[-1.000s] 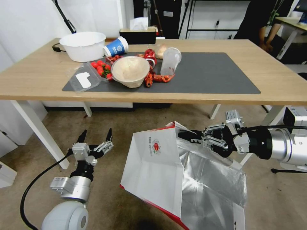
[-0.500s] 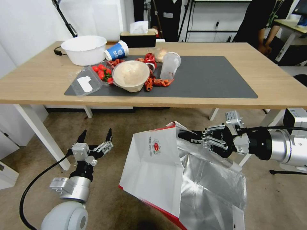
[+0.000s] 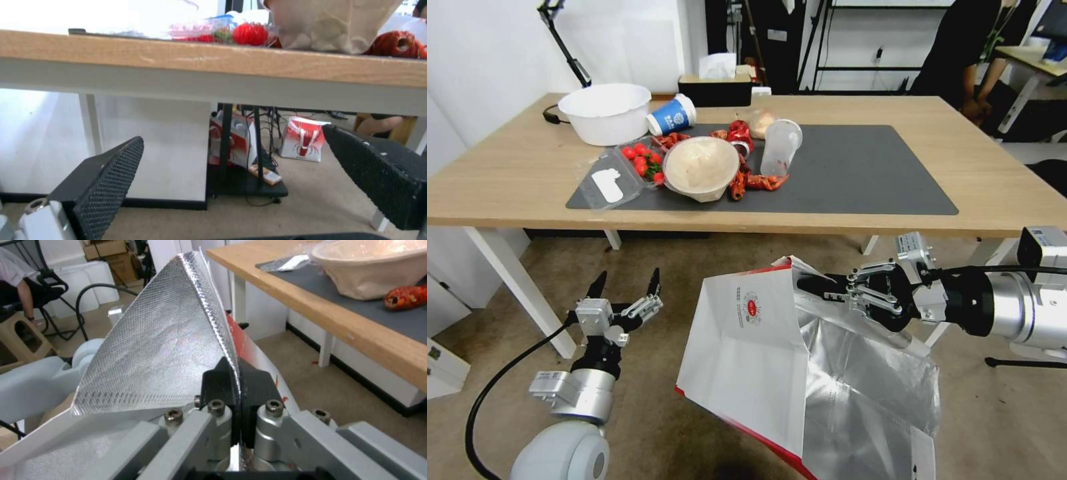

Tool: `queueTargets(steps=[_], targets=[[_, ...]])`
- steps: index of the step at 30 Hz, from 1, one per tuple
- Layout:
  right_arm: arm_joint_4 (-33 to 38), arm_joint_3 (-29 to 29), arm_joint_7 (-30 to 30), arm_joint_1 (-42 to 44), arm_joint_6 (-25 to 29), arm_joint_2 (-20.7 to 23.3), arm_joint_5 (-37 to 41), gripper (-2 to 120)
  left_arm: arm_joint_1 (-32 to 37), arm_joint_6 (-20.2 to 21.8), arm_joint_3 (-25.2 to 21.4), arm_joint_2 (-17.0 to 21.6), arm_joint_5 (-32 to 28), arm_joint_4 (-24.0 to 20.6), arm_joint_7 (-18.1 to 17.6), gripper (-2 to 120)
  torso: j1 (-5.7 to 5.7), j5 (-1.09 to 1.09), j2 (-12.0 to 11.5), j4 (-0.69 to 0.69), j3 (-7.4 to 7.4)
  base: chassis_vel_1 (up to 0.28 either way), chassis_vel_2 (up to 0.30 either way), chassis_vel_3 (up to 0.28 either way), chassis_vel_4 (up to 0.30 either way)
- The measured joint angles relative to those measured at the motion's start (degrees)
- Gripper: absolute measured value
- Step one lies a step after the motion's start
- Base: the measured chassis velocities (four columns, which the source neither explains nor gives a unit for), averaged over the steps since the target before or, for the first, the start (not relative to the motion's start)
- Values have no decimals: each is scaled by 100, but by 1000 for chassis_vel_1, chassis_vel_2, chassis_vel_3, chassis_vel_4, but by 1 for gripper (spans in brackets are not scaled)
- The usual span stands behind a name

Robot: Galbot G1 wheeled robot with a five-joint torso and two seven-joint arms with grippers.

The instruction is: Pick up the food delivery bag from the floor and place it on the table.

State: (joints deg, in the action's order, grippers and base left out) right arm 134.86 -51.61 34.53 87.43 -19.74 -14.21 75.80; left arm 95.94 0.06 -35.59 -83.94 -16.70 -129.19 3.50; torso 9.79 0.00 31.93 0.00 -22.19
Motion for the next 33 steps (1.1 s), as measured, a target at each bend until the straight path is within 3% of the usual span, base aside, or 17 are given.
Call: queueTargets(steps=[33], targets=[[-108, 10, 2, -12, 0, 11, -41, 0, 36, -61, -29, 5, 108, -34, 9, 100, 315, 0, 797, 0, -481, 0, 0, 0, 0]])
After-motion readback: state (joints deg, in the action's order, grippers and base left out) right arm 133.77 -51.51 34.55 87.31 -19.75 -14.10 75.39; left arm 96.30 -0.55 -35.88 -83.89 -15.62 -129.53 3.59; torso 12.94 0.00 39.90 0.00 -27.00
